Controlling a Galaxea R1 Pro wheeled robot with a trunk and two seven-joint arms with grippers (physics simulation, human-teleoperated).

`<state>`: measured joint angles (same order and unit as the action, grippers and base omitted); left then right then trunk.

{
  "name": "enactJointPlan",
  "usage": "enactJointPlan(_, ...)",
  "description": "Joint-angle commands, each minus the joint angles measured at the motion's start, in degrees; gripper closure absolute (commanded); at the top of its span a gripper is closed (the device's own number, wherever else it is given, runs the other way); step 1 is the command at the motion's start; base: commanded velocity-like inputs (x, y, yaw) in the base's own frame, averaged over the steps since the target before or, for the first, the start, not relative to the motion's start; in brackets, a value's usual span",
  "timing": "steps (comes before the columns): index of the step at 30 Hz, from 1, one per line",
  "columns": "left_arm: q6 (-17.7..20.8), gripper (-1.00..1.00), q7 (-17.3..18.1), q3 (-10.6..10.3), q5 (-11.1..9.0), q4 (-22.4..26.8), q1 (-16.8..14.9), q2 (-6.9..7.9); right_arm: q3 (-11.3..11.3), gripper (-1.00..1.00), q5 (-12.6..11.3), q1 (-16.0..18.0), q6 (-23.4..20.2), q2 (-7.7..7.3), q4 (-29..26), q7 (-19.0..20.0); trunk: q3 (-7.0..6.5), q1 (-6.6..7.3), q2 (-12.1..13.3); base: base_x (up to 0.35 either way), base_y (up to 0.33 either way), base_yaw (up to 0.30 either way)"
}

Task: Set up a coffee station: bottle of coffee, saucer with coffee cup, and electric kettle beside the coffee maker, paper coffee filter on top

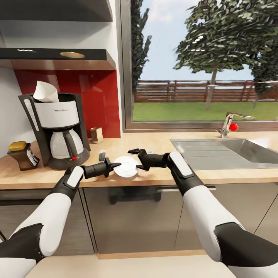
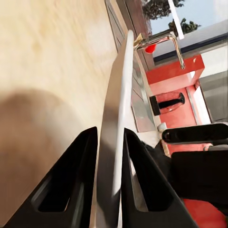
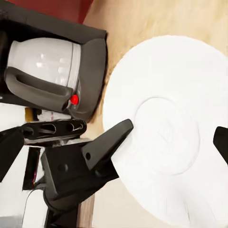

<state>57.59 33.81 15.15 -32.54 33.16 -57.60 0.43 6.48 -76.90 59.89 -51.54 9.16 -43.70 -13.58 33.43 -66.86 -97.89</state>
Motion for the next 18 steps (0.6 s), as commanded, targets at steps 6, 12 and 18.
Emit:
enactJointPlan(6, 0.21, 1.0, 0.38, 0.29, 0.37, -0.02, -0.05, 0.04, -0.32, -1.0, -0.89, 0.05, -0.11, -0.28, -7.31, -5.78, 0.06, 0.0, -0.03, 0.0, 0.0, 0.0)
enactJointPlan(12, 0.17, 1.0, 0.4, 0.32, 0.37, 0.03, -0.05, 0.09, -1.78, -1.0, -1.08, -0.03, -0.75, -2.31, -13.86, -6.45, 0.06, 0.0, -0.03, 0.0, 0.0, 0.0)
enactJointPlan(18, 0.17, 1.0, 0.61, 0.51, 0.37, 1.27, -0.05, -0.08, -6.92, -1.0, -0.87, -0.94, -3.85, -7.63, -15.27, 8.93, 0.06, 0.0, -0.03, 0.0, 0.0, 0.0)
